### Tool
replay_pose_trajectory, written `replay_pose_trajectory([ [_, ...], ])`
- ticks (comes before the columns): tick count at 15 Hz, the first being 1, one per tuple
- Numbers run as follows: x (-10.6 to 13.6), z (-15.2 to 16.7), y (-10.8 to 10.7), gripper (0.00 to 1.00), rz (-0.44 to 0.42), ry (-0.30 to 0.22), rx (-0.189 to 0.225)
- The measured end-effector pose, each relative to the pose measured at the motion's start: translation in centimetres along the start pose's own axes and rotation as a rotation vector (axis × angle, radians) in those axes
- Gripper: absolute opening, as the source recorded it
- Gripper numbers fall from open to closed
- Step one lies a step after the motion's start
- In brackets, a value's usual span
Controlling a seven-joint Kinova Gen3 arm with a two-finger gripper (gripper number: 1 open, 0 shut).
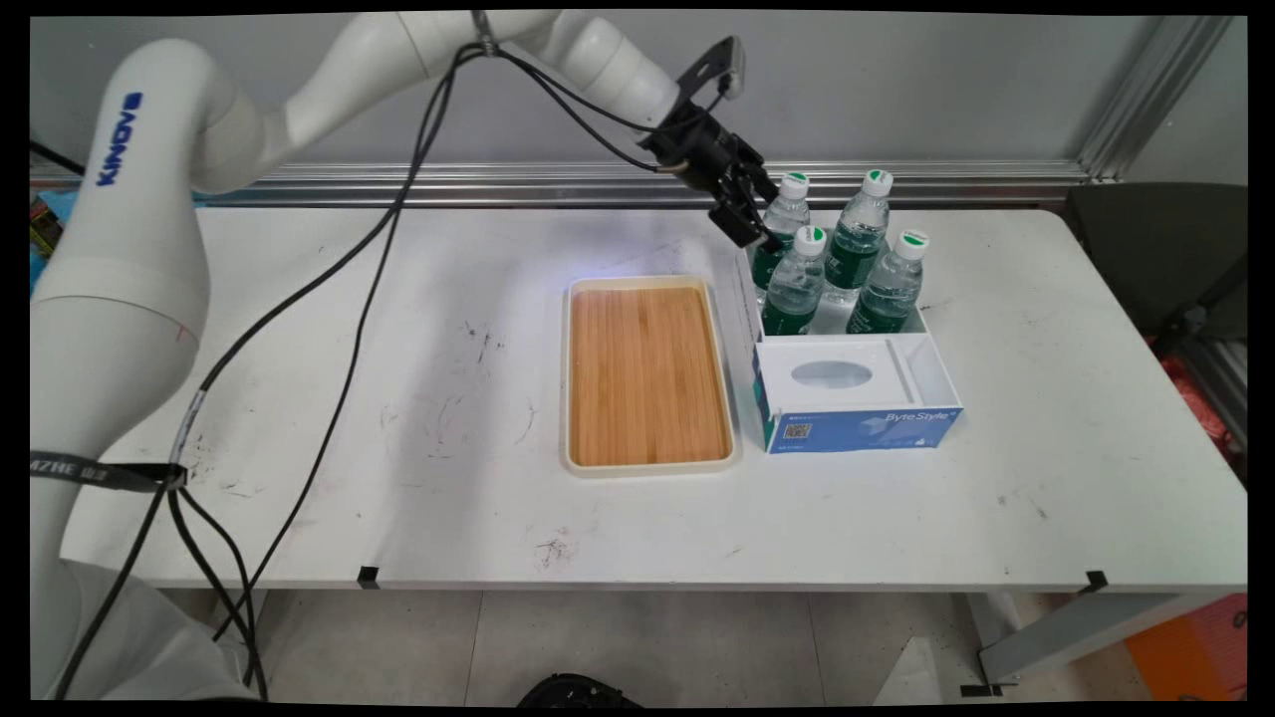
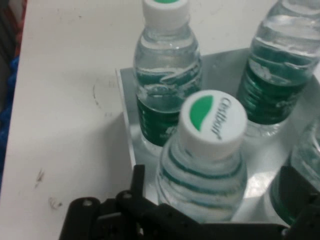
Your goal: Pick up the green bottle from the white box, then place the picked object on the tray
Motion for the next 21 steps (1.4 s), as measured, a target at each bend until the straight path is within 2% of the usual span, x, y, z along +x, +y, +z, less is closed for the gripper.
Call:
replay_pose_trajectory([
  [8,0.1,3.2,-0.9,1.0,-0.017,-0.003,0.006],
  [9,0.1,3.5,-0.9,0.0,-0.018,-0.002,0.008],
  [16,0.0,3.7,-0.8,0.0,-0.033,0.002,0.017],
  [21,0.9,2.2,-0.2,0.0,-0.045,0.037,0.04],
])
